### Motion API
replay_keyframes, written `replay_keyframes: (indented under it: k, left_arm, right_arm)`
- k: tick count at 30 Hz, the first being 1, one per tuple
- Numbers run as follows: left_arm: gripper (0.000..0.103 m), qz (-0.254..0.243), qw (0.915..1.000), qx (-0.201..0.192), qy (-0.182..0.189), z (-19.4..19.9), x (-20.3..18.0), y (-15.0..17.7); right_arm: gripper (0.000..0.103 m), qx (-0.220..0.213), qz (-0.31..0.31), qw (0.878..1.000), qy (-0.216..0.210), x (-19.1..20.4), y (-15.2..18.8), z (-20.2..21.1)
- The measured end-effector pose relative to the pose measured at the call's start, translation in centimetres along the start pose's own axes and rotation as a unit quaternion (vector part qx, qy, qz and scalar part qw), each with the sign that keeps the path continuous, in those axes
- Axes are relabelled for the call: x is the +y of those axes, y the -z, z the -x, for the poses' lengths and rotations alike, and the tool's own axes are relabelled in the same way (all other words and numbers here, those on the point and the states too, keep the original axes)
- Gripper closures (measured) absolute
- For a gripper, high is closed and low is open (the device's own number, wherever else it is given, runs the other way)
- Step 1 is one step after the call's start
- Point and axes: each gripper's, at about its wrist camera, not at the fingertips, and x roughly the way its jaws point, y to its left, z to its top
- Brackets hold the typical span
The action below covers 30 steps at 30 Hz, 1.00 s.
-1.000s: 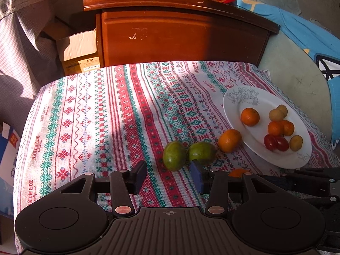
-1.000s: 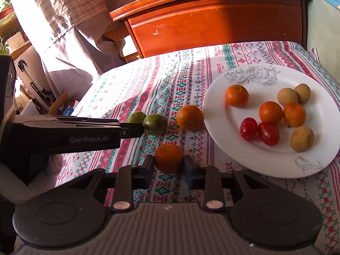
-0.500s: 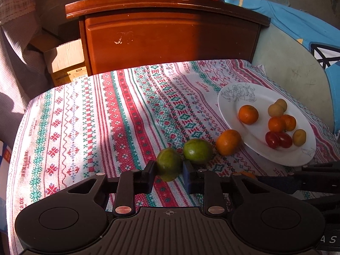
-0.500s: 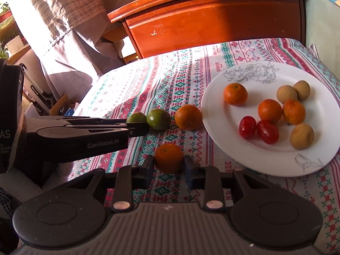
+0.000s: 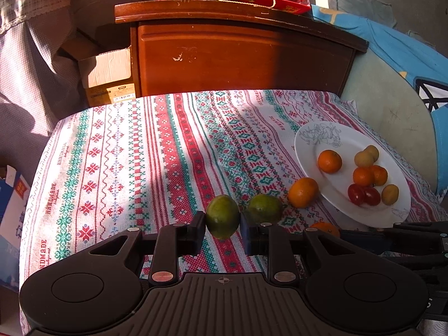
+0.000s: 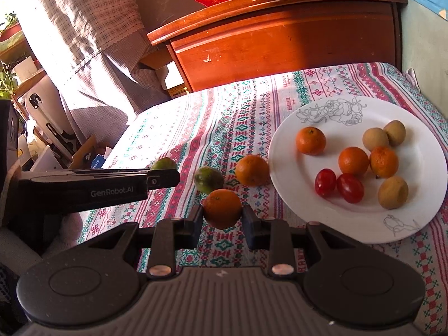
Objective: Organize fruits
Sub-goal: 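Grasp a mandarin with the right tool while the left tool grasps a green lime, then carry mandarin and lime onto the white plate and open both tools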
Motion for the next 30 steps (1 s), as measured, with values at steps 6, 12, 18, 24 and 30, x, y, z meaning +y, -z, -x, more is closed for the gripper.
replay_keyframes:
  k: [6,12,18,24,30]
  left_arm:
    - [0.079,0.018,0.9995,-0.027,0.002,1.5,-0.2,-1.4]
    - [0.079,0.017,0.998,-0.055,0.028,2.3,-2.3,-3.3]
    - [0.079,0.0,0.9967,-0.061,0.052,1.7,-5.3,-4.1]
    - [0.079,-0.008,0.9962,-0.046,0.073,0.0,-7.7,-4.4]
    - [0.079,-0.01,0.9968,-0.017,0.078,-2.0,-8.8,-3.9]
  right_arm:
    - [0.073,-0.038,-0.01,0.999,0.005,-0.8,-1.9,1.7]
    - [0.073,-0.082,-0.021,0.996,0.027,-2.9,-4.6,3.7]
    - [0.073,-0.094,-0.028,0.994,0.051,-5.5,-6.5,4.2]
    - [0.073,-0.072,-0.047,0.995,0.059,-7.9,-6.6,2.9]
    - [0.073,-0.057,-0.067,0.994,0.063,-9.2,-6.3,2.0]
